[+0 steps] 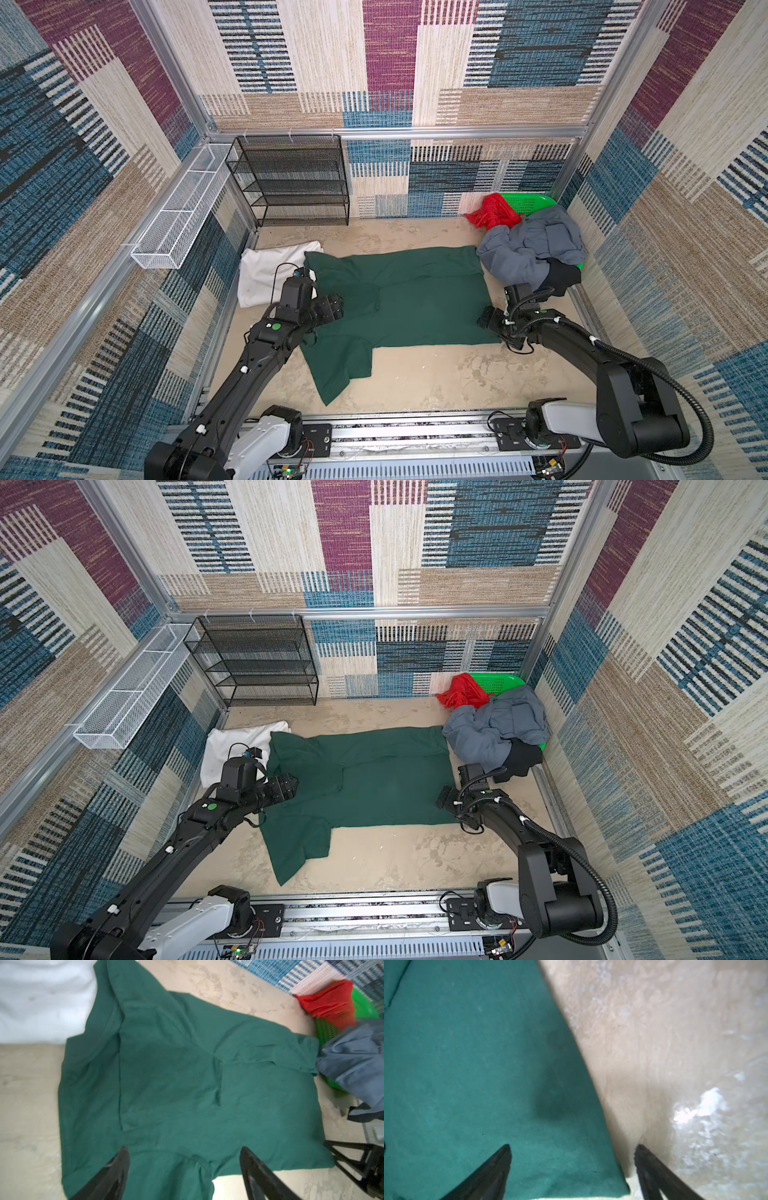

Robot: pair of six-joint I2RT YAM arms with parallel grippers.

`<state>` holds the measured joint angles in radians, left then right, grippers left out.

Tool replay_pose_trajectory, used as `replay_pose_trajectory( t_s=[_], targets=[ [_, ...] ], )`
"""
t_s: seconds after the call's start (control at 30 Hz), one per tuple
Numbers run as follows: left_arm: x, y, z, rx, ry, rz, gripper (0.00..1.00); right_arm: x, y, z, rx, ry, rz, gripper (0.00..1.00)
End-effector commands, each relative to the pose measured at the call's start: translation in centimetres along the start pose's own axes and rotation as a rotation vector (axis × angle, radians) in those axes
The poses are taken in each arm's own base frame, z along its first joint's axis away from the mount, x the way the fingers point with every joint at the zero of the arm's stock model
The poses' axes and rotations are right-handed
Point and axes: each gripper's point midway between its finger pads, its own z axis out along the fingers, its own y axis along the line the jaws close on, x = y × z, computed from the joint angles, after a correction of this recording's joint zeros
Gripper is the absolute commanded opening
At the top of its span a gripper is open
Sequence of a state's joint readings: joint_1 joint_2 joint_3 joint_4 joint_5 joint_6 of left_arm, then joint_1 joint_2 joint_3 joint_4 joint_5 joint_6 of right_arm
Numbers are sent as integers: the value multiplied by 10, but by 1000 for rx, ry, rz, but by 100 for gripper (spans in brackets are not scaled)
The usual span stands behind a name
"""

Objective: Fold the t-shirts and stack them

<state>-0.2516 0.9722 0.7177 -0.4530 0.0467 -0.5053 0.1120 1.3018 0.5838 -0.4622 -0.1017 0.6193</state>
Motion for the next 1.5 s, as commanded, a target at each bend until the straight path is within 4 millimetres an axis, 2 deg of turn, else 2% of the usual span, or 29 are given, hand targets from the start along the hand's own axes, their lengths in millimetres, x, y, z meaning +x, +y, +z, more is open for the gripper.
replay_pose_trajectory(
  t_s=[0.0, 0.2, 0.4, 0.53, 0.6, 0.67, 0.7, 0.77, 0.9, 1.03, 1.07, 1.1, 1.13, 1.23, 1.27, 1.33, 1.47],
  targets=[
    [32, 21, -2, -65, 74, -18, 84, 20, -21, 2, 77, 65, 39, 80],
    [67, 34, -4, -70, 148, -62, 84, 28, -20, 3, 52, 85, 31, 62],
    [99, 41, -13, -88, 215, -167, 79, 27, -15, 4, 31, 90, -1, 51],
    [115, 45, -22, -82, 182, -218, 82, 30, -7, 8, -20, 104, -13, 39],
    [126, 44, -21, -71, 190, -220, 83, 32, -6, 11, -35, 109, -9, 37],
    [140, 46, -18, -80, 232, -218, 86, 29, -5, 12, -42, 96, -10, 26],
    [146, 49, -16, -94, 255, -215, 86, 28, -5, 11, -37, 89, -11, 24],
    [157, 52, -14, -118, 296, -202, 87, 23, -4, 8, -40, 64, -8, 19],
    [166, 58, -13, -152, 317, -175, 87, 10, 1, -6, -57, -10, 2, 9],
    [185, 73, -10, -224, 362, -142, 88, -3, 9, -22, -91, -80, -1, 2],
    [191, 73, -7, -224, 383, -138, 89, -4, 11, -25, -97, -91, -3, 2],
    [195, 74, -6, -226, 397, -136, 98, -6, 11, -27, -99, -98, -4, 1],
    [197, 73, -4, -227, 406, -129, 97, -7, 12, -29, -101, -103, -4, 0],
    [198, 72, 2, -232, 404, -96, 92, -7, 12, -31, -97, -105, -10, 0],
    [199, 73, 4, -238, 405, -90, 87, -7, 13, -32, -99, -104, -12, 0],
    [201, 73, 7, -245, 413, -79, 74, -7, 14, -32, -108, -103, -15, 0],
    [209, 73, 13, -249, 445, -78, 40, -8, 19, -33, -129, -103, -23, 0]
  ],
)
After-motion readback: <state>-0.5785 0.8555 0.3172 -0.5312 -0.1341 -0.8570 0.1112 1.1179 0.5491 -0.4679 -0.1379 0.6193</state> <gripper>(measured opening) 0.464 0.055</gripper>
